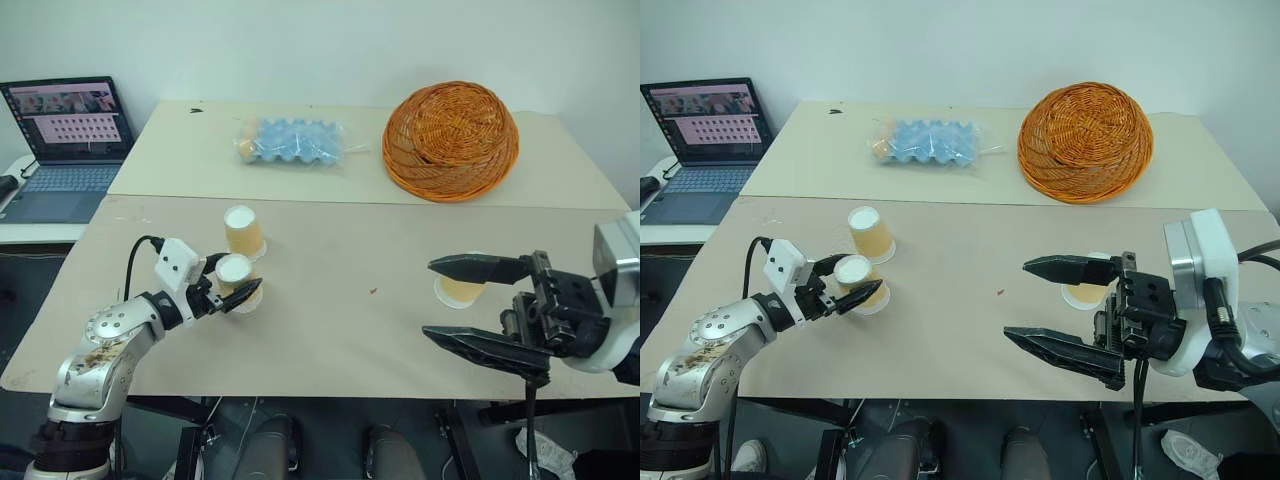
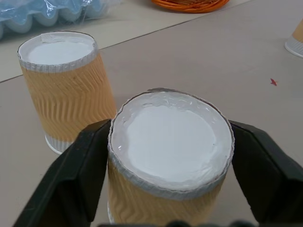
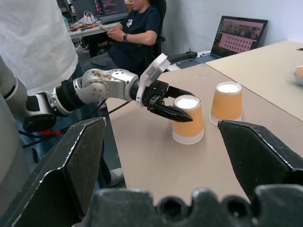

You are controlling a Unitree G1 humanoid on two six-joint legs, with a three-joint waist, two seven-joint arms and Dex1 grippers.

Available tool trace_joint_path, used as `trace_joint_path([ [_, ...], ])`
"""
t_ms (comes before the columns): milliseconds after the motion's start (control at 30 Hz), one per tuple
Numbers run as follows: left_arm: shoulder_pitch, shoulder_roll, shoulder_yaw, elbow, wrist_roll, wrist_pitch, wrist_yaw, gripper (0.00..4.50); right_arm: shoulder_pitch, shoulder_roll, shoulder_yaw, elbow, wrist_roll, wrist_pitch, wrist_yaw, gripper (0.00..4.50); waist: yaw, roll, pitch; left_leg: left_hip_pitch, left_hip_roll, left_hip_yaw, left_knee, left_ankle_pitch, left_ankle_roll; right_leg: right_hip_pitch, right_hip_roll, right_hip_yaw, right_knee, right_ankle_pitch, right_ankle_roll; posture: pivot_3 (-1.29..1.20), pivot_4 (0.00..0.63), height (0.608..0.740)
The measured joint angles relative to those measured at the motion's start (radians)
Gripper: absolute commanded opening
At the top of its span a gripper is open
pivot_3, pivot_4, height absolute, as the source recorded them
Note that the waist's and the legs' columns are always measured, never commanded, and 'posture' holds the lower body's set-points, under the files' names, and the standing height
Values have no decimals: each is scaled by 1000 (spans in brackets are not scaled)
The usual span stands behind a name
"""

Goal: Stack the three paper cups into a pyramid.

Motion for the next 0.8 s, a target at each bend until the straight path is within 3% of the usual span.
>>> trace_joint_path([
  [33,0,0,0,0,0,0,0,2423,0,0,0,0,0,0,-1,4500,0,0,0,0,0,0,0,0,1,0,0,0,0,0,0,0,150,726],
  [333,-8,-3,-3,0,5,1,1,2383,0,0,1,1,-3,0,-10,4500,0,0,0,0,0,0,0,0,0,0,-1,0,0,0,0,0,150,726],
  [500,-147,-47,-57,-13,-5,23,-1,2383,3,0,-2,4,-23,0,-12,4500,17,0,0,0,0,0,1,0,0,1,0,-1,0,1,0,0,150,726],
  [633,-283,-150,-209,-8,3,15,-45,2383,12,0,-8,5,-45,-1,-18,4500,19,-1,0,-1,-2,0,2,2,6,3,0,0,-1,2,1,0,150,726],
  [800,-428,-314,-380,180,90,-40,-78,2383,52,16,-14,8,-103,-5,-31,4500,16,-1,0,-1,-5,0,3,2,8,8,1,-2,-1,2,2,0,150,726],
])
